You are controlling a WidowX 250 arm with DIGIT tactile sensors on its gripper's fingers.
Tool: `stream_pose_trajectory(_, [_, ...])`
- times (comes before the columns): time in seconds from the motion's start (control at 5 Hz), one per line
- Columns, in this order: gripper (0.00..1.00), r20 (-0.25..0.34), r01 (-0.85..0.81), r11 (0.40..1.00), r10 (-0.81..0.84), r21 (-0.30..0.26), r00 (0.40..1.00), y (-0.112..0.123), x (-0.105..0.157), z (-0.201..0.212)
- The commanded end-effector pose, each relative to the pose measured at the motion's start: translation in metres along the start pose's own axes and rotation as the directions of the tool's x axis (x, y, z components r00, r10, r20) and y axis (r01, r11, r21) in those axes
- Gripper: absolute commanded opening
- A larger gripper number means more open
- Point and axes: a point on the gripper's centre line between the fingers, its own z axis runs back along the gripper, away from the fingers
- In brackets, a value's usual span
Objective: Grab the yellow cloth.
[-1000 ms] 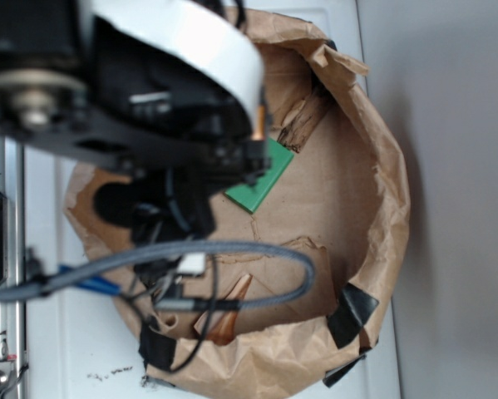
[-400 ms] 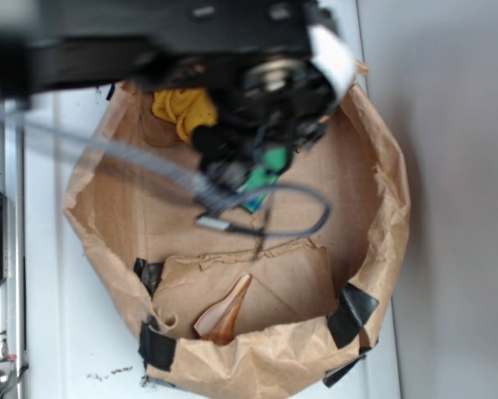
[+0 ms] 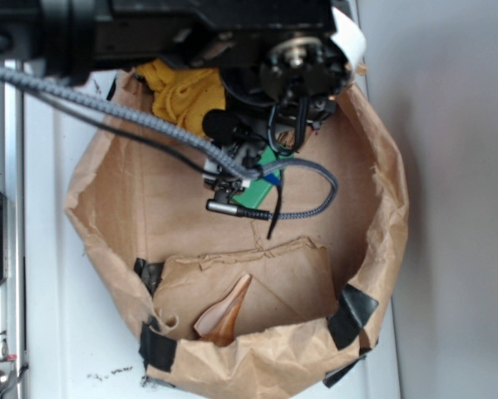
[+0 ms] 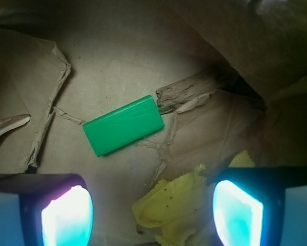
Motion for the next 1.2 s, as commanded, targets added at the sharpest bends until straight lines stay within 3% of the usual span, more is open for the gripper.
stream_pose_trajectory(0.0, [1.00,0.054,-0.016,0.999,0.015,0.029,0.998,0.006,0.005,0.016])
stream_pose_trajectory(0.4, [1.00,0.033,0.041,0.999,-0.039,-0.033,0.999,0.035,-0.018,-0.007])
stream_pose_trajectory(1.0, [1.00,0.033,0.052,0.999,-0.052,0.015,0.998,0.031,-0.029,-0.025])
